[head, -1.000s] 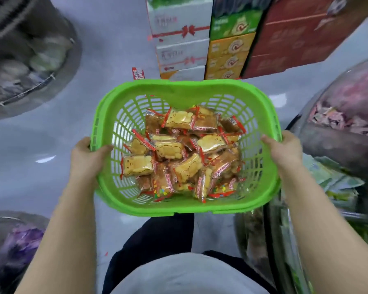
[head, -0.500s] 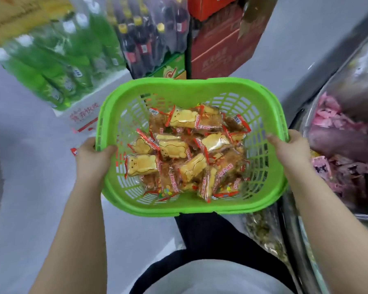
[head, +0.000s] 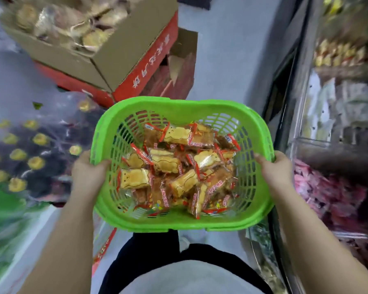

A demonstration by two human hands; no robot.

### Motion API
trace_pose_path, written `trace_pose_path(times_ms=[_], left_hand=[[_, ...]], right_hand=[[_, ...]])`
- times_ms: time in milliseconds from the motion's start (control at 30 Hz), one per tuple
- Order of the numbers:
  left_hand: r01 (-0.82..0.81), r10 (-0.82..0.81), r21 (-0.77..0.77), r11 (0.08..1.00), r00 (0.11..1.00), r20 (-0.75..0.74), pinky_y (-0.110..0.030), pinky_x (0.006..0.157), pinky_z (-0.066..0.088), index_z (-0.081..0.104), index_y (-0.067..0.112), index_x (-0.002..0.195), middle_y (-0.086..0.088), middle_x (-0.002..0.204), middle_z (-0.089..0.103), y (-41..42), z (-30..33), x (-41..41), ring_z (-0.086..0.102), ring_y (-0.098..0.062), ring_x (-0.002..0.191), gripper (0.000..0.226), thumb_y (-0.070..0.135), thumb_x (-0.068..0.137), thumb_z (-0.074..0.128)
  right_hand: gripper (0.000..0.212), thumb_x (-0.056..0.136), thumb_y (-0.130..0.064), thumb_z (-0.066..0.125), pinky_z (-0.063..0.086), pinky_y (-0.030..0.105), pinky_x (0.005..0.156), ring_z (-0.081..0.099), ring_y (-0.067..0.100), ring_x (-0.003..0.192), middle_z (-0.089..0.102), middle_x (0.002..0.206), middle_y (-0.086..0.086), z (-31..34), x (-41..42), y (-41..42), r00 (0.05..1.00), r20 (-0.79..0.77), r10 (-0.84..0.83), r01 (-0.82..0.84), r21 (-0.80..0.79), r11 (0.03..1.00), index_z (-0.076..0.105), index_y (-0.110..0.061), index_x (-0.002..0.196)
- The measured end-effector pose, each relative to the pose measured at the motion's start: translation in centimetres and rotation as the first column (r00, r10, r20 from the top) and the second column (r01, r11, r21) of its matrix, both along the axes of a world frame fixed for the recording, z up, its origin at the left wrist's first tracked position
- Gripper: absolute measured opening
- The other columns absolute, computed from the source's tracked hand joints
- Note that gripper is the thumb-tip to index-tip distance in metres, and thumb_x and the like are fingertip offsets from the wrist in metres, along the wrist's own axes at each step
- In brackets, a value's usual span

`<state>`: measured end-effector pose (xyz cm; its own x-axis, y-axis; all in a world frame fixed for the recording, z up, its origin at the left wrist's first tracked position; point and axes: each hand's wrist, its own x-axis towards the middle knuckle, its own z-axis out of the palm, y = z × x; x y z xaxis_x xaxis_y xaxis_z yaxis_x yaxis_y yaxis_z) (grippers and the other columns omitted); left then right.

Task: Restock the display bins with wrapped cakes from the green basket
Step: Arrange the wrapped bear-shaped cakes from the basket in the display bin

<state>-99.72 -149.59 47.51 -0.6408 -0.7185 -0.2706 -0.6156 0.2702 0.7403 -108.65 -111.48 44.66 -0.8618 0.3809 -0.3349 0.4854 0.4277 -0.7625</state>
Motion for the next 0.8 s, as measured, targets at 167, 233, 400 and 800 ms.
trace_pose_path(times_ms=[167, 233, 400, 800], left_hand=[[0.211, -0.212, 0.047, 0.976, 0.977, 0.005, -0.047, 0.088, 0.05, 0.06, 0.01, 0.11, -0.018, 0.107, 0.067, 0.0, -2.7, -16.5, 0.063, -0.034, 0.098, 0.029, 0.014, 0.082, 0.064], [0.285, -0.291, 0.109, 0.952, 0.955, 0.049, -0.048, 0.098, 0.045, 0.052, 0.011, 0.125, -0.015, 0.123, 0.06, 0.2, -2.5, -22.9, 0.058, -0.033, 0.112, 0.044, 0.021, 0.084, 0.063], [0.393, -0.397, 0.117, 0.912, 0.918, 0.01, -0.046, 0.1, 0.043, 0.049, 0.005, 0.127, -0.016, 0.125, 0.059, 2.5, -1.5, -36.9, 0.056, -0.032, 0.114, 0.044, 0.018, 0.087, 0.061], [0.331, -0.332, 0.064, 0.942, 0.943, 0.003, -0.049, 0.086, 0.051, 0.063, 0.001, 0.106, -0.025, 0.102, 0.067, 8.8, -5.1, -62.9, 0.065, -0.036, 0.093, 0.025, 0.008, 0.082, 0.065]], right_hand=[[0.029, 0.081, -0.025, 0.069, 0.048, 0.038, 0.077, 0.062, 0.028, 0.082, 0.068, 0.094, 0.018, -0.5, -9.6, 0.7, 0.98, 0.002, -0.2, 0.2, 0.058, 0.978, 0.062, -0.006, 0.101], [0.034, 0.082, -0.026, 0.069, 0.05, 0.039, 0.083, 0.063, 0.029, 0.089, 0.067, 0.102, 0.017, 0.4, -13.2, 0.9, 0.963, 0.021, -0.268, 0.266, 0.071, 0.961, 0.061, -0.004, 0.107], [0.044, 0.082, -0.029, 0.068, 0.049, 0.035, 0.083, 0.063, 0.03, 0.093, 0.066, 0.109, 0.021, 2.3, -22.4, 2.5, 0.925, 0.003, -0.38, 0.378, 0.095, 0.921, 0.058, -0.002, 0.115], [0.048, 0.084, -0.029, 0.066, 0.045, 0.039, 0.09, 0.059, 0.036, 0.107, 0.063, 0.116, 0.023, -1.3, -48.7, 9.0, 0.96, 0.002, -0.281, 0.276, 0.162, 0.947, 0.054, 0.0, 0.12]])
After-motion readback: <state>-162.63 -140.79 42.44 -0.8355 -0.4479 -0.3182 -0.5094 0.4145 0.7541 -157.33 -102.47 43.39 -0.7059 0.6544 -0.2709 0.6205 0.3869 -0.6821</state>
